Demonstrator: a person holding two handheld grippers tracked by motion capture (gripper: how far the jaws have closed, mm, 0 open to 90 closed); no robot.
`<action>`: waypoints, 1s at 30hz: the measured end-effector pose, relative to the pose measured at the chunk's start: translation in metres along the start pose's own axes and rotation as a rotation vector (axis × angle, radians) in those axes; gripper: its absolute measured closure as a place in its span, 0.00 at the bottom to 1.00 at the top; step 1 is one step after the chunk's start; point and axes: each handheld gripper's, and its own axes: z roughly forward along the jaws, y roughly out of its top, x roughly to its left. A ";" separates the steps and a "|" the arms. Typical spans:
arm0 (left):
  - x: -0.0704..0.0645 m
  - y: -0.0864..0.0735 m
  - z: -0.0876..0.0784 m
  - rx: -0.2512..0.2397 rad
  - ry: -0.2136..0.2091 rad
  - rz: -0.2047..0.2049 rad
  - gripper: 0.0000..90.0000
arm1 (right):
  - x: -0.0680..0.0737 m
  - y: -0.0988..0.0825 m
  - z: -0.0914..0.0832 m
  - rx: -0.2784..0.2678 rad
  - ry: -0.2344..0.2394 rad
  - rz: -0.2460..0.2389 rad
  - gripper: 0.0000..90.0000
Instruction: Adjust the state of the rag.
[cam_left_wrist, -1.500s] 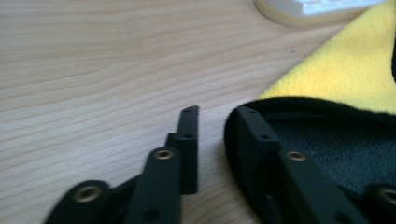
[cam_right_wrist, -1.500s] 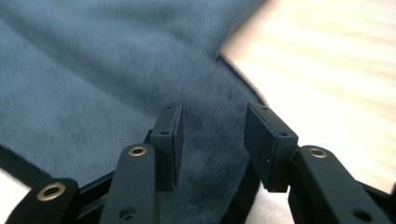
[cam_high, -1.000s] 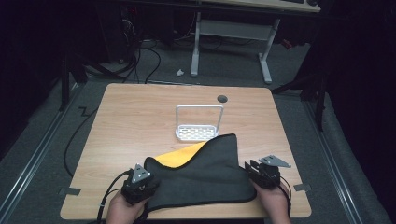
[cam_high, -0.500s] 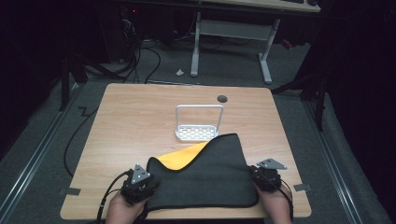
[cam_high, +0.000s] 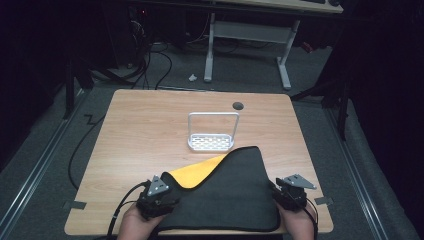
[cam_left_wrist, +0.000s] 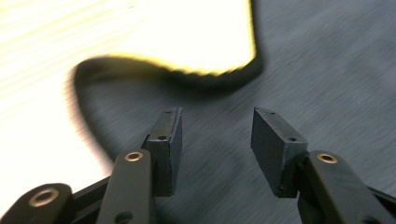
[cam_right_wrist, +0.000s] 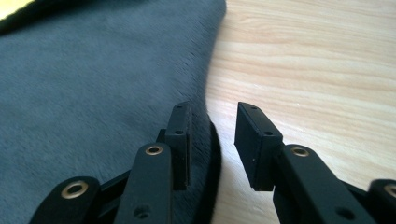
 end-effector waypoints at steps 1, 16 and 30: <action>0.000 0.000 0.000 0.000 0.000 0.000 0.62 | 0.000 0.000 0.000 0.000 0.000 0.000 0.75; 0.071 0.054 0.032 -0.123 0.313 -0.160 0.73 | 0.012 -0.005 0.005 0.033 0.045 -0.086 0.74; 0.009 0.007 0.012 0.045 0.098 0.031 0.67 | -0.004 0.026 0.041 0.055 0.015 0.012 0.89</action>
